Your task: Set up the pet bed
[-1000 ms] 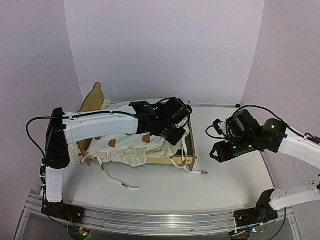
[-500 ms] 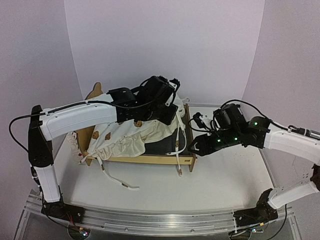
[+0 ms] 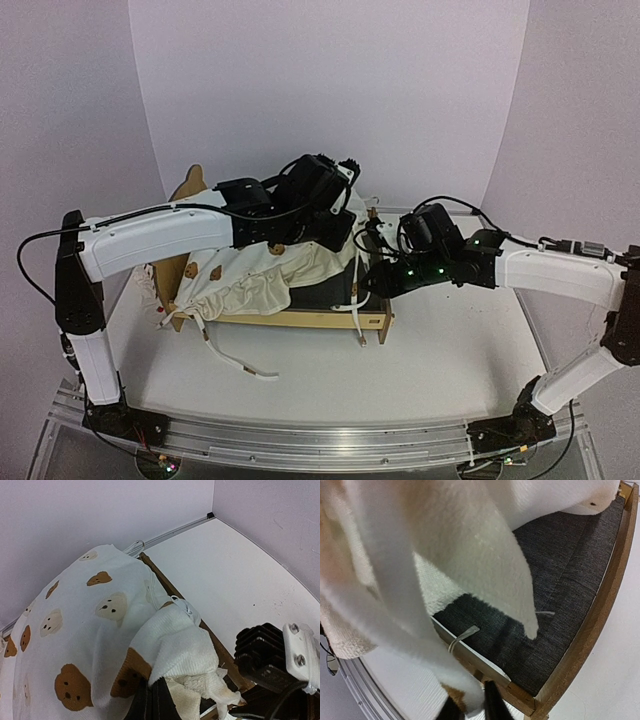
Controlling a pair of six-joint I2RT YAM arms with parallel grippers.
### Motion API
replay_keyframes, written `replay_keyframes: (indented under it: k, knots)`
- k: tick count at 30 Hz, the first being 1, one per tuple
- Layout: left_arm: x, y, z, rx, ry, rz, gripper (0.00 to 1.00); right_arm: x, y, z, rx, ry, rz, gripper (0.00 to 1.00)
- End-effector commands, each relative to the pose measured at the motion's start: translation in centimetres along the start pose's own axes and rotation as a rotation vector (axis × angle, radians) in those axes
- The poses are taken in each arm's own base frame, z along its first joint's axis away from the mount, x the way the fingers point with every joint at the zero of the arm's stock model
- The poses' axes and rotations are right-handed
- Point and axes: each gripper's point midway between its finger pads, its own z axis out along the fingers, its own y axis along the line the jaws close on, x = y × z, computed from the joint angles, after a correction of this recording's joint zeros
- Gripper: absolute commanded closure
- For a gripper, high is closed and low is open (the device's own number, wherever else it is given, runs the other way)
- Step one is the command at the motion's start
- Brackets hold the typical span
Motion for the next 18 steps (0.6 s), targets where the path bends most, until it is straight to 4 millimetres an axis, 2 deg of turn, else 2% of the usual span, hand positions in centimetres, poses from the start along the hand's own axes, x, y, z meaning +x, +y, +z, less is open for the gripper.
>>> replay_keyframes:
  k: [1, 6, 12, 18]
  knots:
    - [-4.8, 1.8, -3.7, 0.000, -0.147, -0.065, 1.00, -2.4, 1.3, -0.9, -0.042, -0.069, -0.001, 0.97]
    - [-6.1, 3.0, -4.7, -0.025, -0.189, -0.076, 1.00, -2.7, 2.6, -2.7, -0.101, -0.054, 0.016, 1.00]
    - [-7.0, 4.4, -5.1, -0.044, -0.218, -0.088, 1.00, -2.4, 7.4, -6.3, -0.345, 0.035, 0.052, 1.00]
    - [-6.6, 4.2, -4.5, -0.027, -0.217, -0.092, 1.00, -3.3, 11.0, -9.3, -0.541, 0.083, 0.109, 1.00]
